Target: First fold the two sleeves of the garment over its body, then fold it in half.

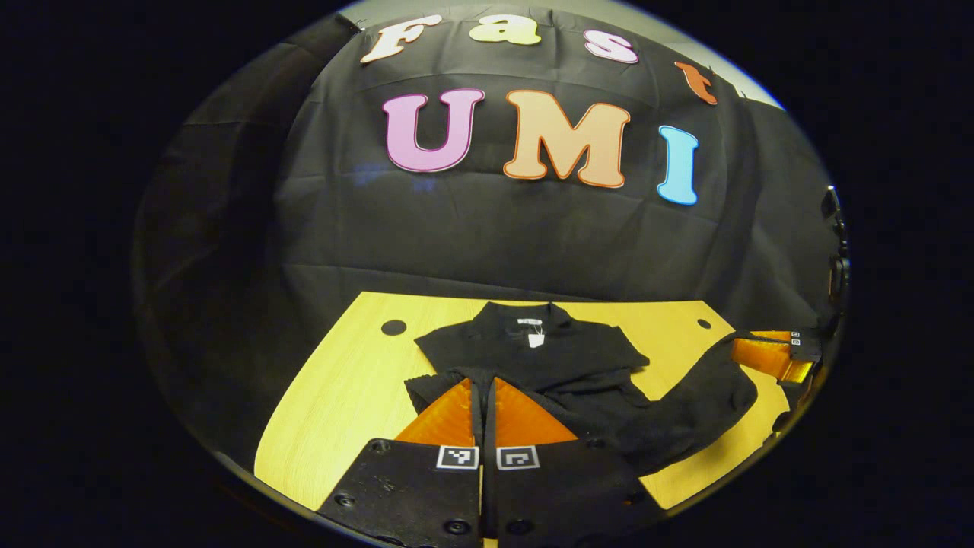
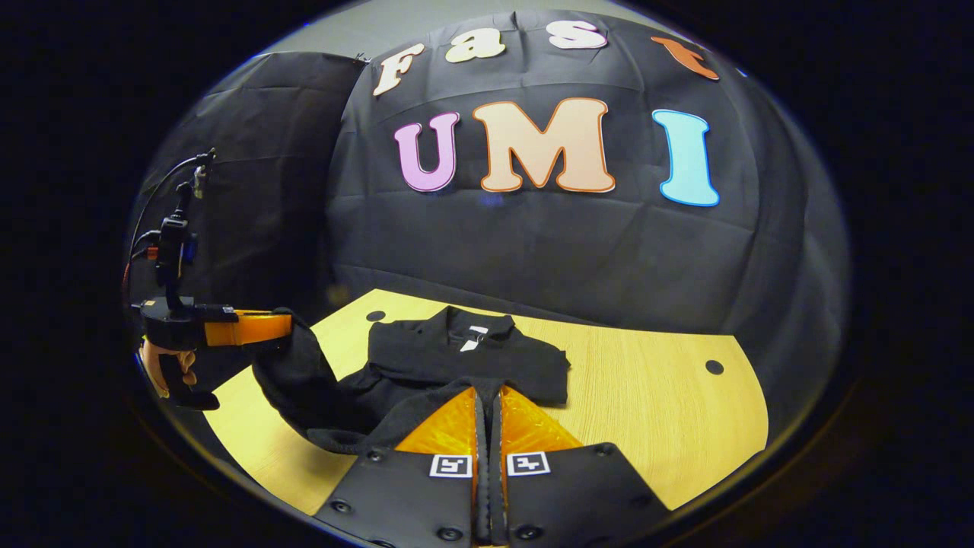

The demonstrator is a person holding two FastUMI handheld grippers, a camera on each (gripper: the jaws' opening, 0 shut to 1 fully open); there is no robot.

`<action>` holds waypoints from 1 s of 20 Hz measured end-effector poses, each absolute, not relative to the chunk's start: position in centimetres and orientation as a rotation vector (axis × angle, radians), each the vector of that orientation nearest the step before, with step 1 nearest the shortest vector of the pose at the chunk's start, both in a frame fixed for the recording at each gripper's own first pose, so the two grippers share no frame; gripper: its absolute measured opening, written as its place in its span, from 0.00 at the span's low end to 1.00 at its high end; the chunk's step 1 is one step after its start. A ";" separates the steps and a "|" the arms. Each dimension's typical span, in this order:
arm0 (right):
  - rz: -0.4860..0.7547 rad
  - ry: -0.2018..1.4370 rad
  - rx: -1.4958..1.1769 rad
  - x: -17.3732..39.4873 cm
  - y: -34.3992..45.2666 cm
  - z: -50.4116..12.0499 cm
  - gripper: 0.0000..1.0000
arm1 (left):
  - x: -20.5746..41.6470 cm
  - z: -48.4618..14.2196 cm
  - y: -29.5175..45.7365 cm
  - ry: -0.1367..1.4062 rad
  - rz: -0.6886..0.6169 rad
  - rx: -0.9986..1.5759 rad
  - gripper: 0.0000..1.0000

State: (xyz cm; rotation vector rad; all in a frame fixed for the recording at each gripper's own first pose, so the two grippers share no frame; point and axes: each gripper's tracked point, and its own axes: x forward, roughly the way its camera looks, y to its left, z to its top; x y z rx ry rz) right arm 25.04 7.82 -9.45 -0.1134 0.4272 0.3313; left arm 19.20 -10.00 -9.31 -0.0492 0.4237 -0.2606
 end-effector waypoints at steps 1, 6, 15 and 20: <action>0.332 0.427 -0.125 26.0 7.6 -9.3 0.02 | 20.2 -9.2 -10.3 0.418 -0.256 -0.054 0.00; 0.342 0.407 -0.121 31.8 8.0 -8.5 0.02 | 24.6 -9.7 -10.7 0.416 -0.218 -0.075 0.00; 0.313 0.388 -0.087 40.2 7.3 -9.7 0.02 | 31.7 -11.9 -9.1 0.417 -0.140 -0.024 0.00; 0.273 0.418 -0.070 44.3 7.0 -12.0 0.02 | 34.8 -15.0 -9.7 0.452 -0.123 -0.026 0.00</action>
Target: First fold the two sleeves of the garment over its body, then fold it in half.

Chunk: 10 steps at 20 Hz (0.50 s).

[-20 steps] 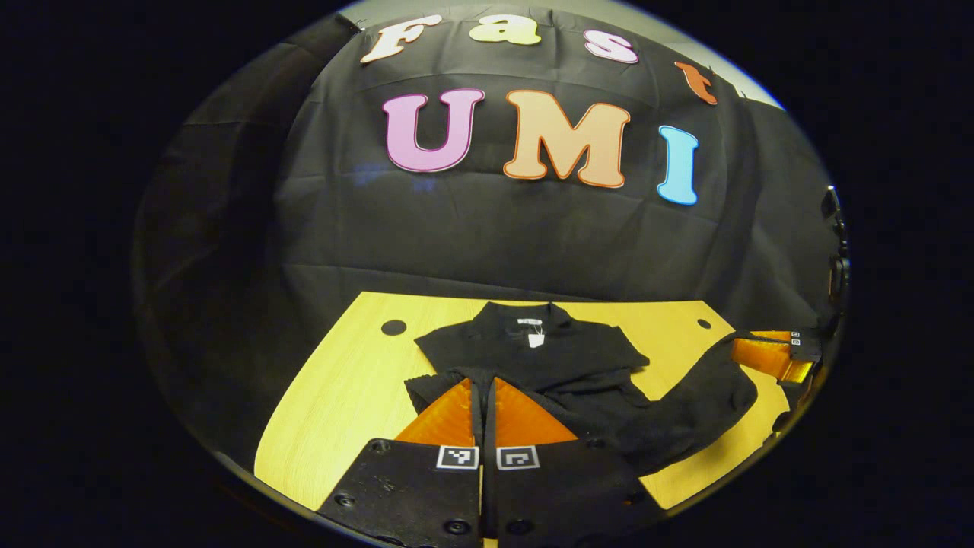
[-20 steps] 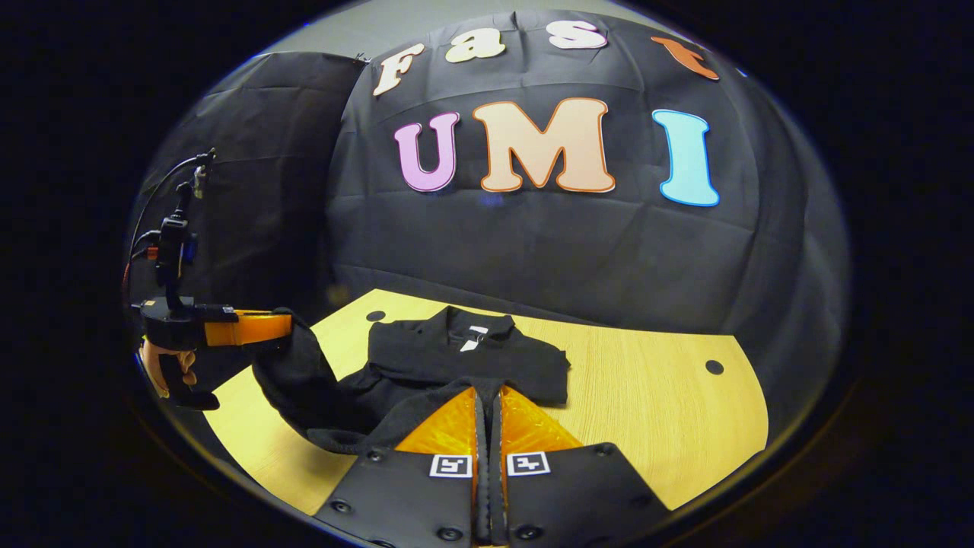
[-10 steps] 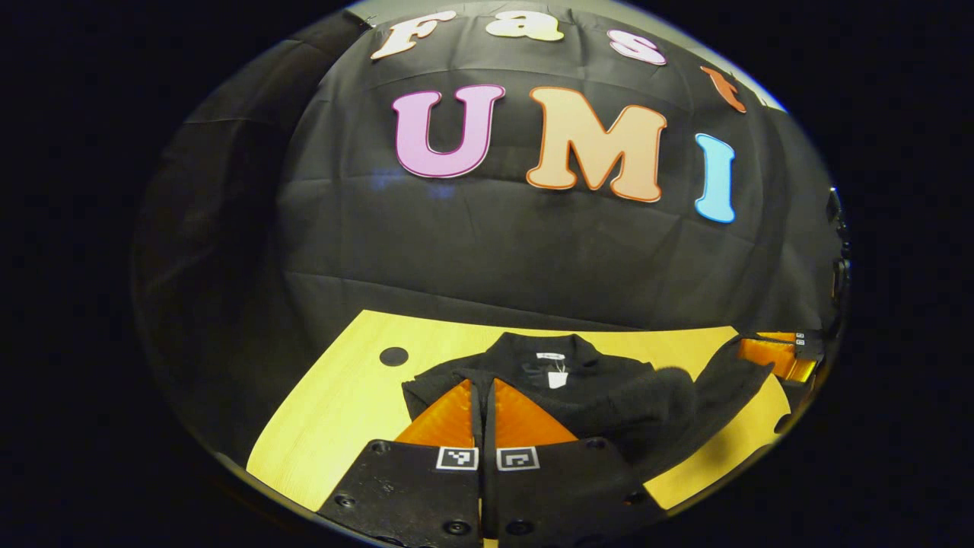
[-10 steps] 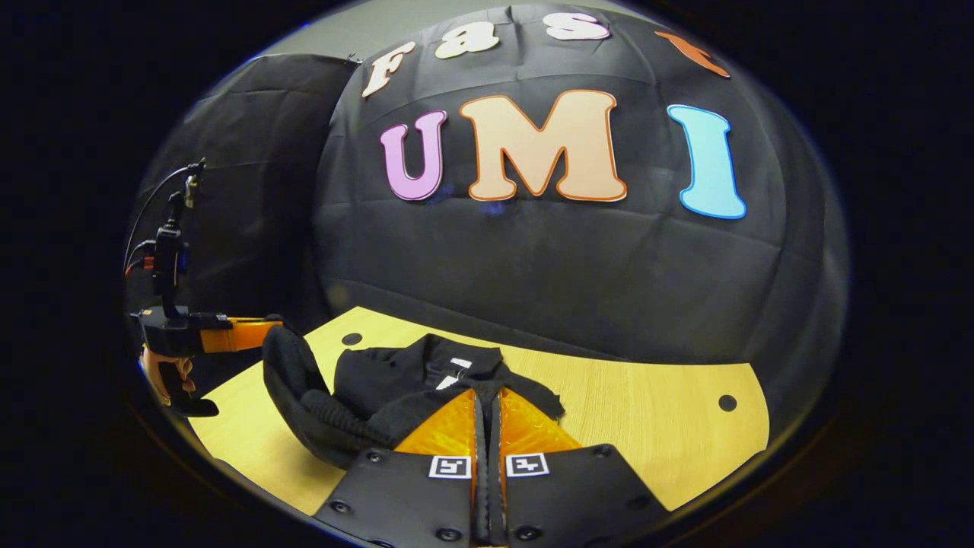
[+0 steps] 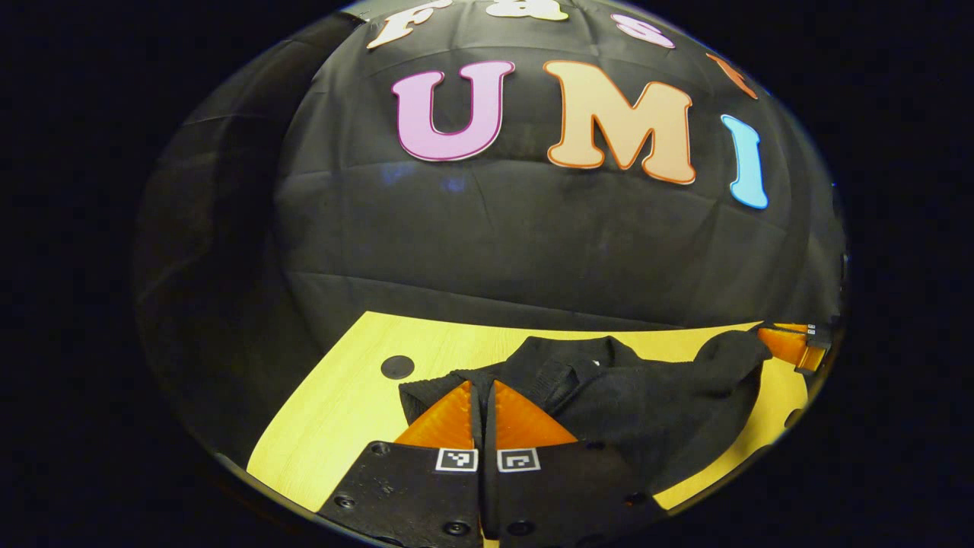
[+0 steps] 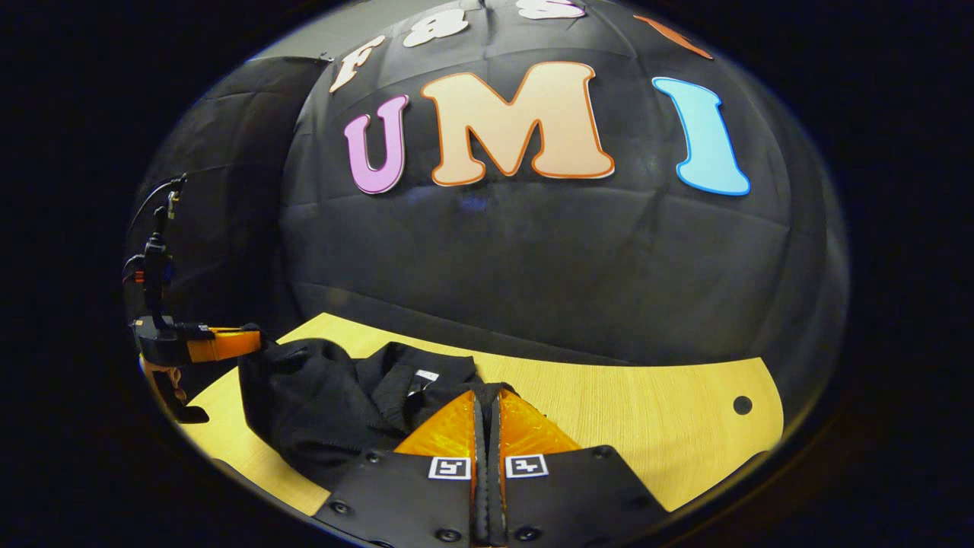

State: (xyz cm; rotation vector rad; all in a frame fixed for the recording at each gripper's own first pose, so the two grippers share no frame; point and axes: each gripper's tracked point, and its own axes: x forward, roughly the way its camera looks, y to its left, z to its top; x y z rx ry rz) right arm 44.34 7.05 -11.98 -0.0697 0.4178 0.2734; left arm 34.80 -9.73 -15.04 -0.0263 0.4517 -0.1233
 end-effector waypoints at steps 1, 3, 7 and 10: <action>0.267 0.420 -0.070 44.9 7.0 -12.4 0.02 | 35.2 -15.5 -9.6 0.455 -0.115 -0.026 0.00; 0.258 0.425 -0.072 45.7 7.1 -13.4 0.02 | 36.0 -16.5 -9.4 0.451 -0.100 -0.036 0.00; 0.242 0.444 -0.034 47.4 6.9 -14.9 0.02 | 37.3 -18.4 -9.2 0.469 -0.087 -0.007 0.00; 0.244 0.473 0.023 48.0 6.7 -15.7 0.03 | 37.8 -18.9 -9.5 0.484 -0.088 0.013 0.00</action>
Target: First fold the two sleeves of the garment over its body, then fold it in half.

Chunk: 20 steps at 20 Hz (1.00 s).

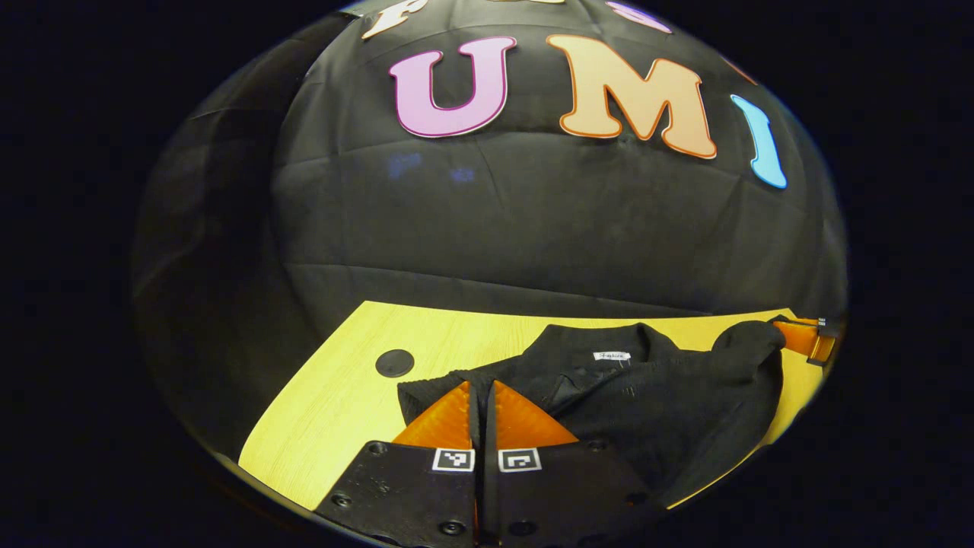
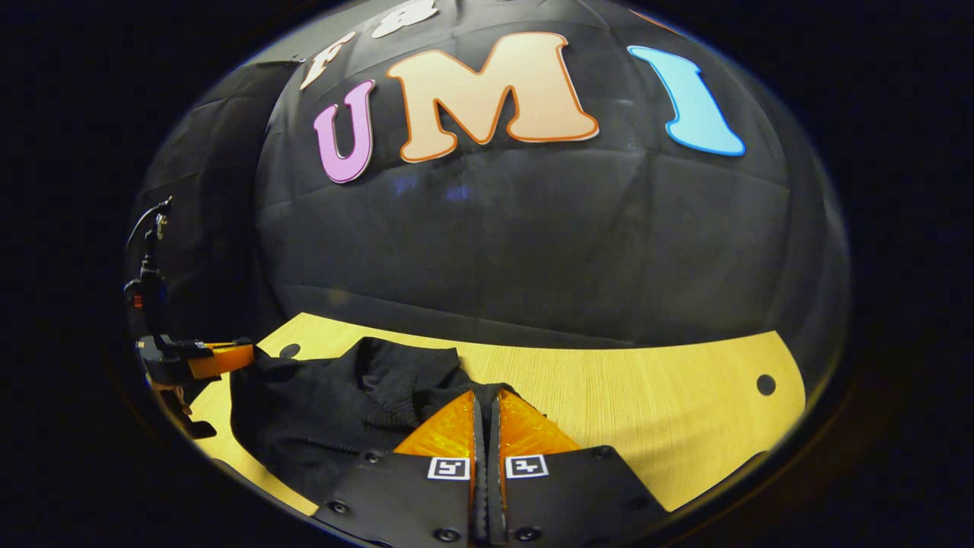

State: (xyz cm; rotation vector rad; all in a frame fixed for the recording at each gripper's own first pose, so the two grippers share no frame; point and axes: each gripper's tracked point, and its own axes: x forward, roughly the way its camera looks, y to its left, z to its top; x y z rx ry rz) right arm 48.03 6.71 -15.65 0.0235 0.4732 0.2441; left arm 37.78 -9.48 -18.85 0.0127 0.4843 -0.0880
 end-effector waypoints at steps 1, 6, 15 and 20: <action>0.242 0.477 0.044 48.2 6.6 -15.7 0.04 | 37.8 -18.9 -9.7 0.488 -0.092 0.019 0.00; 0.181 0.402 0.059 49.0 5.0 -13.3 0.41 | 37.9 -17.5 -10.2 0.456 -0.091 0.047 0.63; 0.189 0.316 0.052 46.3 4.6 -7.8 0.97 | 36.7 -11.7 -9.9 0.351 -0.080 0.041 0.82; 0.226 0.206 0.001 41.3 5.6 -2.2 0.98 | 33.4 -6.5 -10.2 0.281 -0.109 -0.017 0.82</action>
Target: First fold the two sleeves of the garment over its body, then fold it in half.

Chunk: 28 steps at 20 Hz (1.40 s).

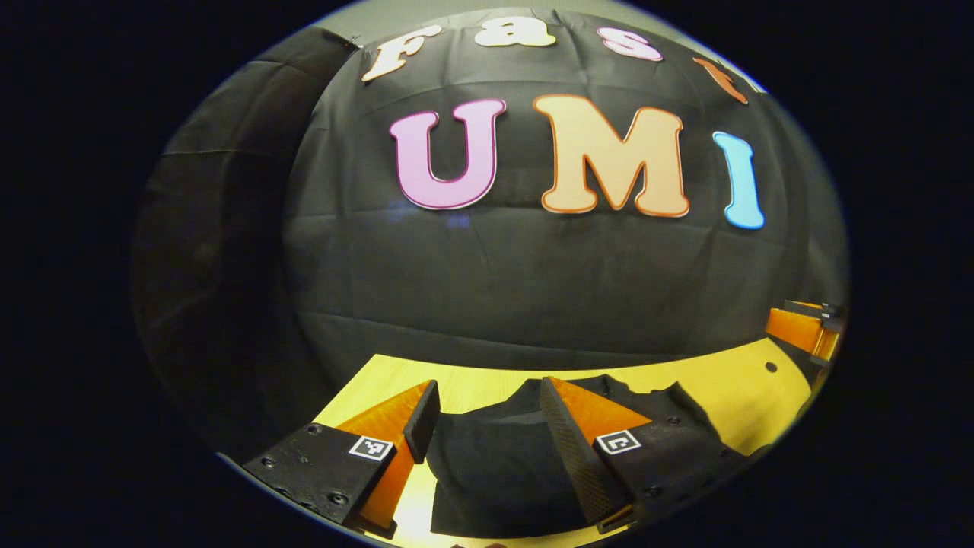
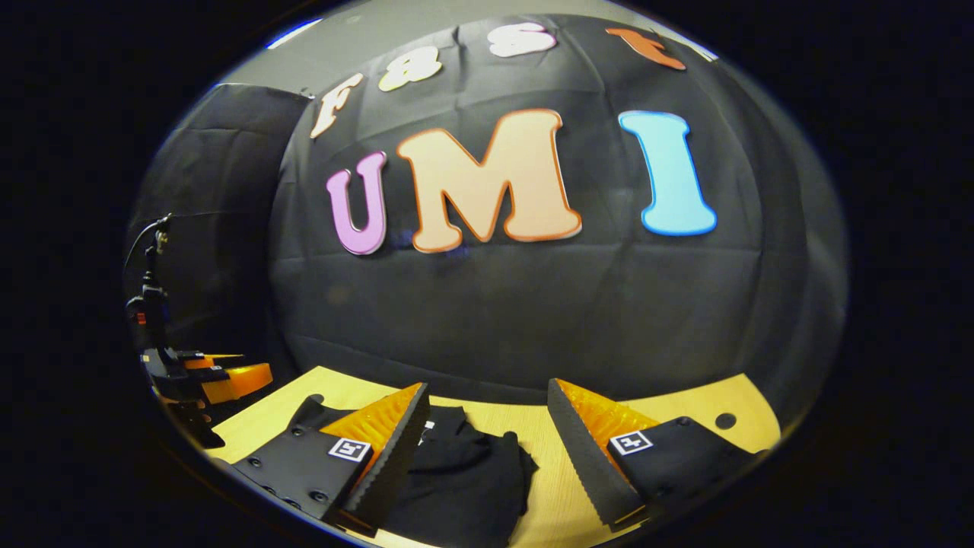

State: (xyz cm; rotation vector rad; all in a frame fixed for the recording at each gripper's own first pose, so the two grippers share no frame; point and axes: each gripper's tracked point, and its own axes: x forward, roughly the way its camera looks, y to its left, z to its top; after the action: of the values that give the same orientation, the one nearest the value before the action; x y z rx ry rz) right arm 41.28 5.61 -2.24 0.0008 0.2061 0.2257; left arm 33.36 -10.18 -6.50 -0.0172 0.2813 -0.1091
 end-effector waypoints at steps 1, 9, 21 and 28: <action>0.228 0.186 -0.011 39.9 5.6 -1.2 0.94 | 32.5 -5.6 -10.1 0.264 -0.112 -0.026 0.82; 0.246 0.094 -0.088 27.0 6.1 1.8 0.95 | 23.2 0.4 -8.2 0.130 -0.130 -0.046 0.80; 0.190 0.156 0.115 16.1 5.3 -1.9 0.97 | 12.5 -3.2 -7.5 0.219 -0.186 0.000 0.80; 0.143 0.160 0.137 13.2 3.4 -2.5 0.97 | 10.5 -3.6 -6.8 0.250 -0.198 -0.024 0.80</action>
State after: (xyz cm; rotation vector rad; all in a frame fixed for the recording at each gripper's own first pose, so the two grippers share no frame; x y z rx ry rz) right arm 13.17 3.44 -2.46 0.1369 0.1597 0.1428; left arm 10.52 -6.80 -3.59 -0.0245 0.2497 -0.1977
